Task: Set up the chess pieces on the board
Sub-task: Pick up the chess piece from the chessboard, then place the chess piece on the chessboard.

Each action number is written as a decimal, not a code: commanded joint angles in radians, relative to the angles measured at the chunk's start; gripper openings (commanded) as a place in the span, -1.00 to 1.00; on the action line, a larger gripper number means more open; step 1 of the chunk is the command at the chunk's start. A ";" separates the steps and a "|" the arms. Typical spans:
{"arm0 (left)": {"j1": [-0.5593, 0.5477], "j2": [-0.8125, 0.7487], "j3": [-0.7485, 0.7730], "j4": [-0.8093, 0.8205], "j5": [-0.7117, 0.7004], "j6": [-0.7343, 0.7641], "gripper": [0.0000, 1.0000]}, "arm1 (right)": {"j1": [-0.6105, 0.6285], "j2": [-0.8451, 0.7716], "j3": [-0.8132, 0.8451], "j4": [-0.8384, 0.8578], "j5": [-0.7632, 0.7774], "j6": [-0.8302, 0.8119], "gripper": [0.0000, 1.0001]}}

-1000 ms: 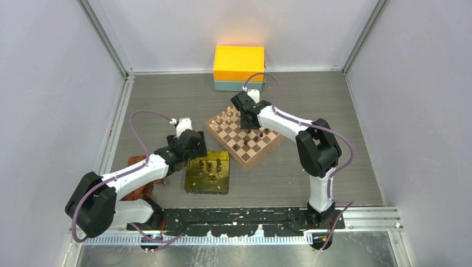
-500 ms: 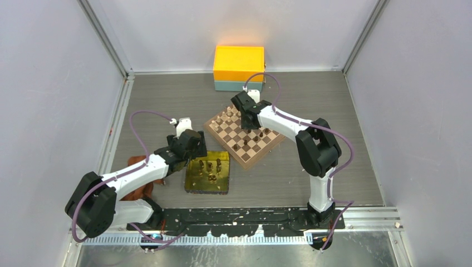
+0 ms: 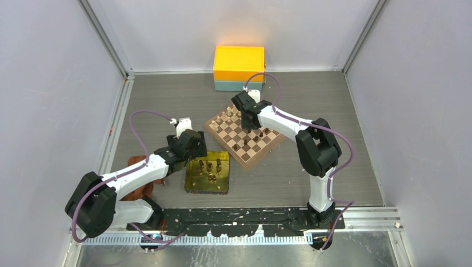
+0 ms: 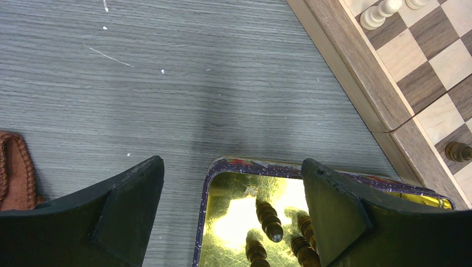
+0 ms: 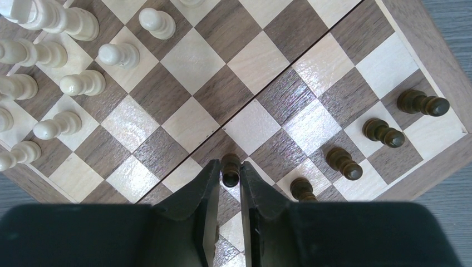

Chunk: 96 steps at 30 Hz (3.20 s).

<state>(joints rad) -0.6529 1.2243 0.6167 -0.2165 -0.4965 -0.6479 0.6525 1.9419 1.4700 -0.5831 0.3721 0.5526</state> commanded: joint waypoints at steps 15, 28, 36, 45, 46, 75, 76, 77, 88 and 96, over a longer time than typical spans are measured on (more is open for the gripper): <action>-0.004 -0.002 0.009 0.038 -0.025 -0.010 0.88 | -0.006 -0.013 -0.022 0.034 -0.009 0.014 -0.69; -0.003 -0.002 0.005 0.044 -0.025 -0.013 0.88 | 0.007 -0.122 -0.057 0.013 0.013 0.007 -0.83; -0.002 0.000 0.006 0.048 -0.026 -0.013 0.88 | 0.034 -0.197 -0.111 0.005 0.035 0.008 -0.86; -0.002 -0.003 0.008 0.045 -0.025 -0.013 0.88 | 0.069 -0.267 -0.182 -0.003 0.052 0.022 -0.87; -0.003 -0.003 0.007 0.044 -0.025 -0.013 0.88 | 0.076 -0.277 -0.189 -0.004 0.055 0.023 -0.87; -0.003 0.019 0.022 0.043 -0.020 -0.007 0.88 | 0.108 -0.220 -0.234 0.044 0.057 0.031 -0.87; -0.003 0.020 0.023 0.043 -0.020 -0.007 0.88 | 0.107 -0.217 -0.233 0.045 0.055 0.031 -0.87; -0.003 0.020 0.023 0.043 -0.020 -0.007 0.88 | 0.106 -0.215 -0.231 0.045 0.054 0.032 -0.87; -0.003 0.032 0.025 0.047 -0.018 -0.009 0.88 | 0.100 -0.194 -0.228 0.060 0.041 0.027 -0.85; -0.003 0.024 0.021 0.046 -0.020 -0.010 0.88 | 0.095 -0.189 -0.230 0.073 0.040 0.025 -0.84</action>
<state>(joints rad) -0.6529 1.2537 0.6167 -0.1986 -0.4965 -0.6506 0.7513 1.7569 1.2068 -0.5453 0.4019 0.5781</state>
